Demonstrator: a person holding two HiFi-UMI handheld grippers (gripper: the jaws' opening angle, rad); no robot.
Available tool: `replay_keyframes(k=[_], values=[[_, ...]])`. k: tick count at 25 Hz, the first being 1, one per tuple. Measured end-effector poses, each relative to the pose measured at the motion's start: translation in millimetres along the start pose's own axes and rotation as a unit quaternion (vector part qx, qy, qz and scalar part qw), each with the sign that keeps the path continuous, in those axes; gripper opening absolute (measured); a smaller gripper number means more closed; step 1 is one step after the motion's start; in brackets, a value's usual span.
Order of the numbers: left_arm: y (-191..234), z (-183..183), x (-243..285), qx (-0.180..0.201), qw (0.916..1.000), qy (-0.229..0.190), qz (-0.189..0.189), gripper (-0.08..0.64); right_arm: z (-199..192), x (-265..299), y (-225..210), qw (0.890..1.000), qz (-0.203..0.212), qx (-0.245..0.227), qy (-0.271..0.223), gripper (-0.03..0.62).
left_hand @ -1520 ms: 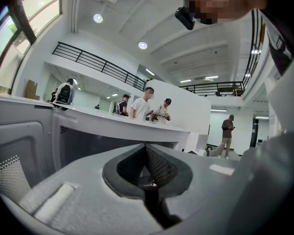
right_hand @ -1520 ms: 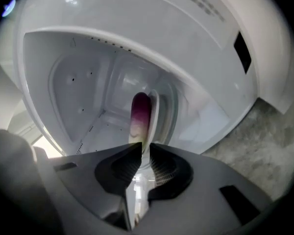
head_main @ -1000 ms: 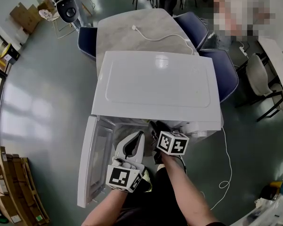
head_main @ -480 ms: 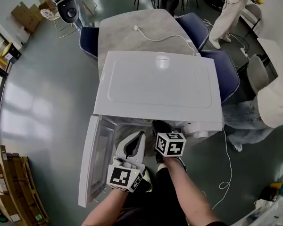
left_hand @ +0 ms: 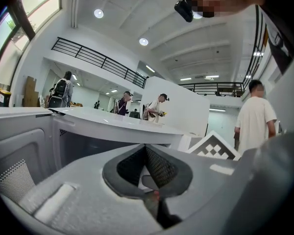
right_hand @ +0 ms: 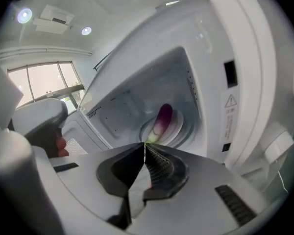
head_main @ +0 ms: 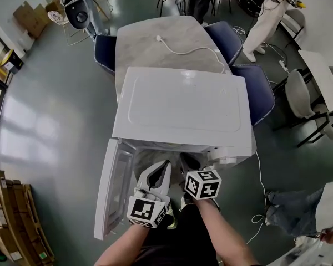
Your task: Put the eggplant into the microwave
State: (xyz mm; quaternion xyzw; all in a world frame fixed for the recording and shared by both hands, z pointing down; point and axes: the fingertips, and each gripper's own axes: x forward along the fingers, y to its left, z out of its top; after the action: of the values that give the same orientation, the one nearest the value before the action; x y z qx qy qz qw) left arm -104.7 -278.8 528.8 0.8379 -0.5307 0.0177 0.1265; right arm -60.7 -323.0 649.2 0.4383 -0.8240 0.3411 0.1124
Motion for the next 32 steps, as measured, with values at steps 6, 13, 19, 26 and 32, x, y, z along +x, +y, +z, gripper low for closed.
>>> replay_keyframes(k=[6, 13, 19, 26, 32], values=[[-24, 18, -7, -0.010, 0.9997, 0.016, -0.018, 0.009, 36, -51, 33, 0.999, 0.024, -0.011, -0.027, 0.003], [-50, 69, -20, -0.018, 0.9989, 0.003, -0.042, 0.009, 106, -108, 68, 0.994, 0.042, -0.041, -0.092, 0.000], [-66, 108, -30, -0.009, 0.9985, -0.015, -0.052, 0.009, 136, -141, 78, 0.990, 0.042, -0.043, -0.128, 0.000], [-78, 137, -42, 0.003, 0.9979, -0.038, -0.053, 0.009, 161, -163, 106, 0.984, 0.059, -0.071, -0.152, 0.000], [-81, 153, -49, 0.009, 0.9973, -0.057, -0.046, 0.009, 171, -171, 116, 0.981, 0.069, -0.084, -0.162, 0.000]])
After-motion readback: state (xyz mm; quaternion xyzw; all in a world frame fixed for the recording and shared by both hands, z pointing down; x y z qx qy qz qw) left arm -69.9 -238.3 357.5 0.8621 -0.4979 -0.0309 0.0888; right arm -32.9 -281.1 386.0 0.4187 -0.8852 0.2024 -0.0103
